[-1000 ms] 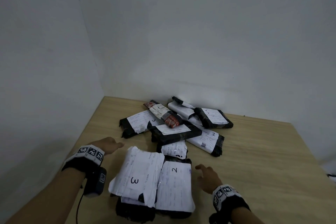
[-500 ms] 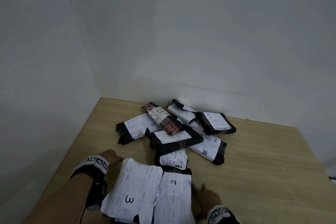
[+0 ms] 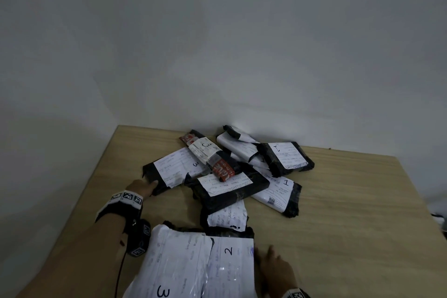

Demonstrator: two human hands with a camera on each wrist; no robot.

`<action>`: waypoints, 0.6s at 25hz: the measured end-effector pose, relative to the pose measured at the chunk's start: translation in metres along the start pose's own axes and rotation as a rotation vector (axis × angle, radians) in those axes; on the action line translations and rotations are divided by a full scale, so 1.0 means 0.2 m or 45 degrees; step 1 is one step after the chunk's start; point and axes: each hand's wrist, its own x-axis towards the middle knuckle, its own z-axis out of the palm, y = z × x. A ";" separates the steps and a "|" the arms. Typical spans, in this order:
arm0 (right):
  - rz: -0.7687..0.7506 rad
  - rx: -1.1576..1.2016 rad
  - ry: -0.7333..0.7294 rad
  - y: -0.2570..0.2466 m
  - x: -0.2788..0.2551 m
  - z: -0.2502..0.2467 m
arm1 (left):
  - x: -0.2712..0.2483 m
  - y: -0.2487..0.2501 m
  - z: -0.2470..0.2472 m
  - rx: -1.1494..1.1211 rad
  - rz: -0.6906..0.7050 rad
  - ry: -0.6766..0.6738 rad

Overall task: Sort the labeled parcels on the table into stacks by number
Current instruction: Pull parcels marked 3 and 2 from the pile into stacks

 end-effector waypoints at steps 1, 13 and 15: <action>-0.045 0.005 0.063 0.00 -0.02 -0.01 | -0.01 -0.01 0.00 0.014 -0.012 -0.004; -0.084 -0.116 -0.150 0.02 -0.07 -0.01 | -0.08 -0.12 -0.03 -0.532 -0.072 0.049; -0.093 -0.127 -0.151 0.04 -0.06 0.01 | -0.10 -0.10 -0.05 -0.773 -0.061 0.074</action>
